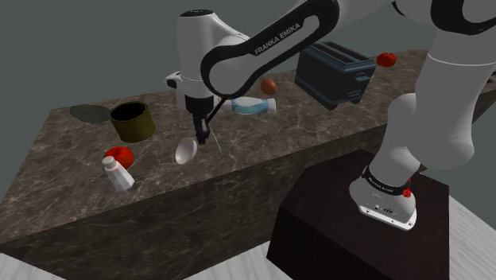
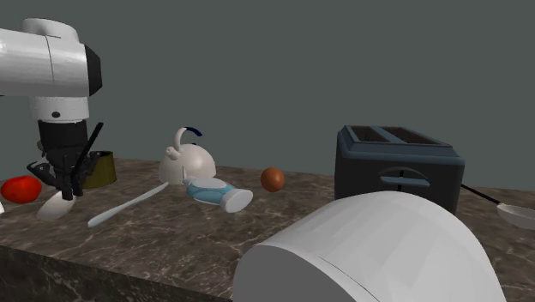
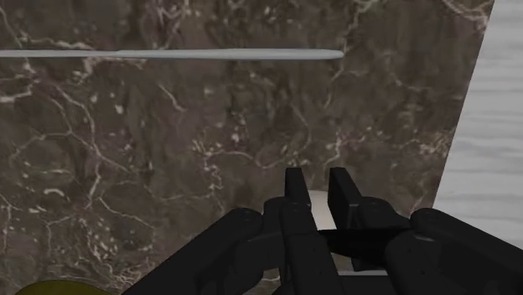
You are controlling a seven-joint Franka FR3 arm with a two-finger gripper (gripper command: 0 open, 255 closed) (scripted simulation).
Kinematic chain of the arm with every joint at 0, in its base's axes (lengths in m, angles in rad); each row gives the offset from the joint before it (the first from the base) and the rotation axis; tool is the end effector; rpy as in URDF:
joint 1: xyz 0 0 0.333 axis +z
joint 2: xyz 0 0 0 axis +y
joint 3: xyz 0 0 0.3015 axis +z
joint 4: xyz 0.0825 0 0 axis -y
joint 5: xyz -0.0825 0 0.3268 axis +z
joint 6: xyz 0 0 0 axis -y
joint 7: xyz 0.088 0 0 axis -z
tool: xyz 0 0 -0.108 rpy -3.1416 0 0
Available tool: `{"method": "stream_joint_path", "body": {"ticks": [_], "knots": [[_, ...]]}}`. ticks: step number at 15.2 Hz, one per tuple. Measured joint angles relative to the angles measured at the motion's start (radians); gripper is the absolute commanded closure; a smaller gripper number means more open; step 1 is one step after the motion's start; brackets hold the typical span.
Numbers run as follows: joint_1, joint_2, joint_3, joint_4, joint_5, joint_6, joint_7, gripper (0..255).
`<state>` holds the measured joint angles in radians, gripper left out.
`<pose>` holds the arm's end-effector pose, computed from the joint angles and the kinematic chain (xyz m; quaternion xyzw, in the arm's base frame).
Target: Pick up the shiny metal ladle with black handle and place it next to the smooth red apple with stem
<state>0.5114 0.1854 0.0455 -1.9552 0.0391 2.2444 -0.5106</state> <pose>0.4711 0.2934 0.4091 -0.8656 -0.4976 -0.0514 0.0213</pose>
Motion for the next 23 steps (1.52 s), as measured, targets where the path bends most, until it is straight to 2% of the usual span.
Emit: {"method": "stream_joint_path", "body": {"ticks": [7, 13, 14, 20, 23], "knots": [[0.001, 0.048, 0.000, -0.037, 0.001, 0.079, -0.004, 255], [0.003, 0.059, 0.001, -0.042, 0.001, 0.092, -0.003, 255], [0.003, 0.059, 0.001, -0.042, 0.001, 0.092, -0.003, 0], [0.003, 0.059, 0.001, -0.042, 0.001, 0.092, -0.003, 0], [-0.001, 0.022, -0.001, -0.025, 0.002, 0.039, -0.007, 0]]}}
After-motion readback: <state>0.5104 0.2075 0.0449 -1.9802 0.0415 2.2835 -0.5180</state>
